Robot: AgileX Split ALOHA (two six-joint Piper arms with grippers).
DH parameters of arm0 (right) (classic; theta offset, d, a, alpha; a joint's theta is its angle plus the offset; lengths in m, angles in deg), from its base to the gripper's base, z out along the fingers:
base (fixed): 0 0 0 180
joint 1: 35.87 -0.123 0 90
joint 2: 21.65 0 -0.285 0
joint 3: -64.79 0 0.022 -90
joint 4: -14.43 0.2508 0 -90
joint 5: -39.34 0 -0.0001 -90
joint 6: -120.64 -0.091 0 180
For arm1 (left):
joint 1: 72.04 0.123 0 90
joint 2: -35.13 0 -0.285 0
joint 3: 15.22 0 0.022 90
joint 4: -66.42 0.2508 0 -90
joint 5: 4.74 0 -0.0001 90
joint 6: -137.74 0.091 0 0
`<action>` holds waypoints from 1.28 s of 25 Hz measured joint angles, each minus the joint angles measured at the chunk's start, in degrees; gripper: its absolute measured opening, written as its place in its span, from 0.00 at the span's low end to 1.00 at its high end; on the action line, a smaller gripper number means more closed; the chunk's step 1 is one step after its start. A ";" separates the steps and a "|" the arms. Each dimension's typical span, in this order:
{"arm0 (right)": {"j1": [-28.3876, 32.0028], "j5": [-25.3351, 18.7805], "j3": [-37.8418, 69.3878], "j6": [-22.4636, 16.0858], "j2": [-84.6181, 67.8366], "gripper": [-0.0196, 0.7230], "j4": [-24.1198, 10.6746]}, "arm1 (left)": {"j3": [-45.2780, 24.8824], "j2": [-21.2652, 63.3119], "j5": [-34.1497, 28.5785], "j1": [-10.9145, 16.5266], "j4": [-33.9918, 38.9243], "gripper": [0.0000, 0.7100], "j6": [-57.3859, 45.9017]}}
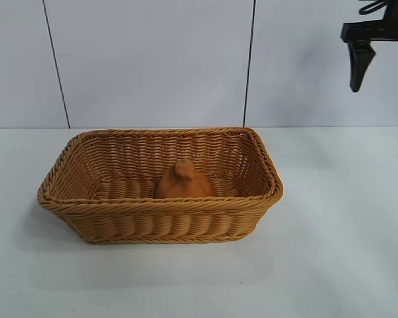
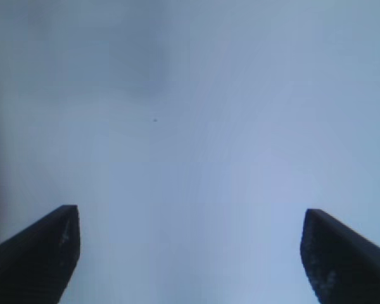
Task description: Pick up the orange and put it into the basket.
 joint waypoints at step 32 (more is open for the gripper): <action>1.15 9.60 75.89 4.26 -95.26 0.90 2.15 | 0.00 0.00 0.05 0.00 0.00 0.98 0.00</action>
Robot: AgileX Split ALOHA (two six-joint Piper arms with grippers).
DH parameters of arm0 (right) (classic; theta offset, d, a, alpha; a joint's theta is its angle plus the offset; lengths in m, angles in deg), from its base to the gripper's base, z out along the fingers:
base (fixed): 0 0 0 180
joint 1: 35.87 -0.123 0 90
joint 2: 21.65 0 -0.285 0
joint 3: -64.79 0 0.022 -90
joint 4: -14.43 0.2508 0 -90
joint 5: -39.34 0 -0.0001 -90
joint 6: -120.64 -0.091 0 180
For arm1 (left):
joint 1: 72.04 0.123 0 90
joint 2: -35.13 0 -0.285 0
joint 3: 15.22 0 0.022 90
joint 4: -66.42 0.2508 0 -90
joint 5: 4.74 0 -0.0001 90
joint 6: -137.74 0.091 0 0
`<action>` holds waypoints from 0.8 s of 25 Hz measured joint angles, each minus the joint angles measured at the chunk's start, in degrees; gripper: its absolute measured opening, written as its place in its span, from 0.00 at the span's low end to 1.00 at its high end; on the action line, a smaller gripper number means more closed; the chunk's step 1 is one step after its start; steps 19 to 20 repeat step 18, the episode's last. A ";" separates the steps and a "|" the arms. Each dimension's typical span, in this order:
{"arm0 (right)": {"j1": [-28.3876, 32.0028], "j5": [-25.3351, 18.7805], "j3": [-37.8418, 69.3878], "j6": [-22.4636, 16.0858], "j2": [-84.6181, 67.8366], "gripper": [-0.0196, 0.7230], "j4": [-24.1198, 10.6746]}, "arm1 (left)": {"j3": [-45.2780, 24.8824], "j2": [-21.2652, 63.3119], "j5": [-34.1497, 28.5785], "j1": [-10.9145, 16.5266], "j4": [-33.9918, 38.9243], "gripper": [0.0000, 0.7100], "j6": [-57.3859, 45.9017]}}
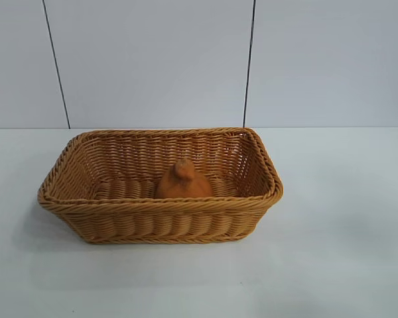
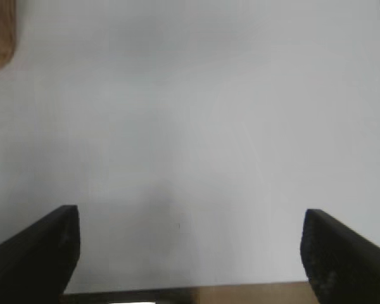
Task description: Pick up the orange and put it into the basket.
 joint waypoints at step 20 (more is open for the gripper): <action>-0.05 1.71 0.90 0.02 -20.79 0.90 0.37 | 0.00 0.00 0.00 0.00 0.00 0.98 0.00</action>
